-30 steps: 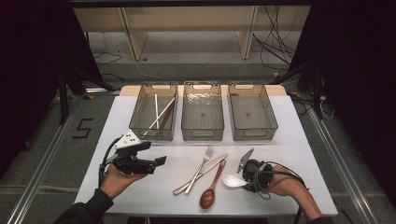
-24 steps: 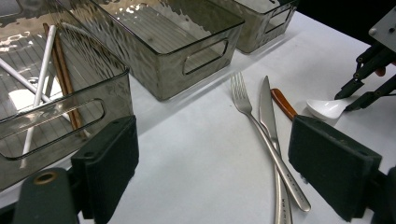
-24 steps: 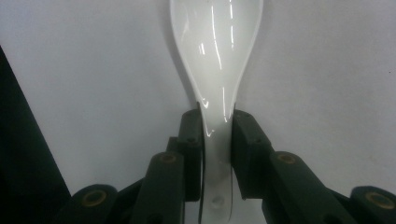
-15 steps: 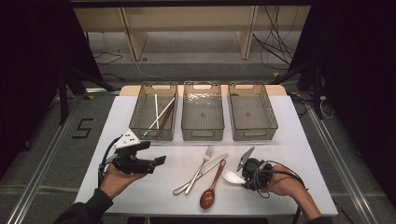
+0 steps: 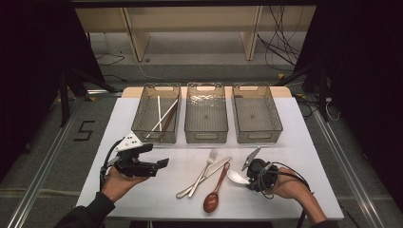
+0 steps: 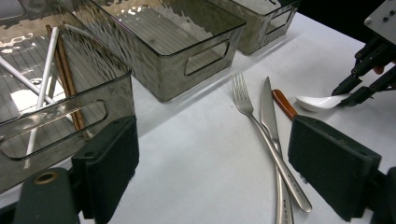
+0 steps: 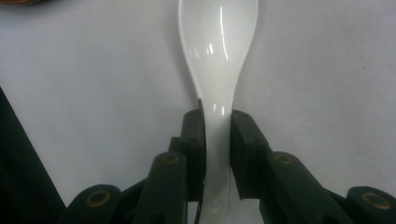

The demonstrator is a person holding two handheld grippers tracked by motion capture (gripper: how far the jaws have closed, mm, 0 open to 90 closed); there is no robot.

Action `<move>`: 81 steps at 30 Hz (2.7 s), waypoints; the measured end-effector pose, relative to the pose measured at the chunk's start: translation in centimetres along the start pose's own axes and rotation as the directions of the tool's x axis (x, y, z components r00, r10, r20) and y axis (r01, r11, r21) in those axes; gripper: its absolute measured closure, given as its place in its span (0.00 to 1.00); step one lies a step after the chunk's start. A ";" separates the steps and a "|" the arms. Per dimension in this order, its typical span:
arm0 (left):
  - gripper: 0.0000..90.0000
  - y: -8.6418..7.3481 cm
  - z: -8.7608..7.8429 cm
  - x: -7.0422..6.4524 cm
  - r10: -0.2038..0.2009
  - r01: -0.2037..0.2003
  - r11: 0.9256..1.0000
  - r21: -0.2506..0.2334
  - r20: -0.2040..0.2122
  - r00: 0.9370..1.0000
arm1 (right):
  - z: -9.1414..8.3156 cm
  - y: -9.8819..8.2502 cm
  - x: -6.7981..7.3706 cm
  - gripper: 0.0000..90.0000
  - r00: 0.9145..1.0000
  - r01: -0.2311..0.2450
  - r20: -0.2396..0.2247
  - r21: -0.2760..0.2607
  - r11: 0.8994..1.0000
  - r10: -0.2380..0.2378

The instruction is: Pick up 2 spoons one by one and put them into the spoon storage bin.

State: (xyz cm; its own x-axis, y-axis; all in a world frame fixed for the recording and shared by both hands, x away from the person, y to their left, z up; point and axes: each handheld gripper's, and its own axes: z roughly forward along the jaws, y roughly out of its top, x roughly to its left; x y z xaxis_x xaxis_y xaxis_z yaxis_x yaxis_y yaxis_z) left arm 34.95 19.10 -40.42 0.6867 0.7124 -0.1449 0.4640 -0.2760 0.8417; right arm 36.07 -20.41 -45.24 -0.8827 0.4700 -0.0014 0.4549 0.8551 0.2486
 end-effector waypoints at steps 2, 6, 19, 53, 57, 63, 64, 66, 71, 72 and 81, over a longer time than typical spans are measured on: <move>0.18 0.0 0.0 0.0 0.001 -0.001 1.000 0.000 0.000 1.000 | 0.0 0.0 0.0 0.86 1.000 -0.006 0.005 -0.001 1.000 0.006; 0.18 0.0 0.0 0.0 0.001 -0.001 1.000 0.000 -0.002 1.000 | -0.1 0.0 -0.1 0.87 1.000 -0.013 0.019 -0.005 1.000 0.013; 0.18 0.1 -0.1 0.0 0.003 -0.003 1.000 -0.003 -0.004 1.000 | -0.6 -0.1 -0.4 0.96 0.996 -0.047 0.072 -0.017 0.999 0.048; 0.18 0.0 -1.8 -0.6 0.009 -0.011 0.996 -0.090 -0.024 1.000 | -5.2 8.3 -4.1 0.96 0.973 -0.113 0.155 -0.321 0.940 0.170; 0.18 -0.1 -1.7 -0.6 0.010 -0.012 0.996 -0.094 -0.015 1.000 | -5.2 9.3 -4.6 0.96 0.971 -0.117 0.159 -0.329 0.937 0.177; 0.18 -0.2 -1.3 -0.4 0.006 -0.007 0.996 -0.089 -0.012 1.000 | -5.2 11.7 -5.7 0.96 0.967 -0.126 0.165 -0.348 0.929 0.193; 0.18 -0.2 -1.4 -0.4 0.009 -0.010 0.996 -0.088 -0.011 1.000 | -5.2 12.1 -5.8 0.96 0.967 -0.129 0.161 -0.351 0.927 0.196; 0.18 -0.2 -1.4 -0.4 0.010 -0.011 0.996 -0.093 -0.010 1.000 | -5.1 13.1 -6.3 0.96 0.967 -0.128 0.165 -0.348 0.929 0.195; 0.18 -0.2 -1.4 -0.4 0.011 -0.012 0.995 -0.094 -0.009 1.000 | -4.7 14.3 -6.9 0.96 0.965 -0.144 0.159 -0.351 0.925 0.211; 0.18 -0.2 -1.4 -0.4 0.011 -0.011 0.995 -0.095 -0.009 1.000 | -4.7 14.4 -7.0 0.96 0.964 -0.149 0.157 -0.349 0.925 0.215; 0.18 -0.2 -1.3 -0.4 0.010 -0.010 0.995 -0.095 -0.006 1.000 | -3.6 15.8 -8.5 0.96 0.956 -0.201 0.137 -0.341 0.918 0.260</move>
State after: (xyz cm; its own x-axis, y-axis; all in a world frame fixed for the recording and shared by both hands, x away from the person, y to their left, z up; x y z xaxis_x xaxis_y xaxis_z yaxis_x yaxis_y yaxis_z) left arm 33.82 19.70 -39.80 0.6878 0.7135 -0.1336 0.4017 -0.2209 0.8887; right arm 50.35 -11.65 -37.83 -0.7092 0.7015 -0.0698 0.5545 0.6162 0.5592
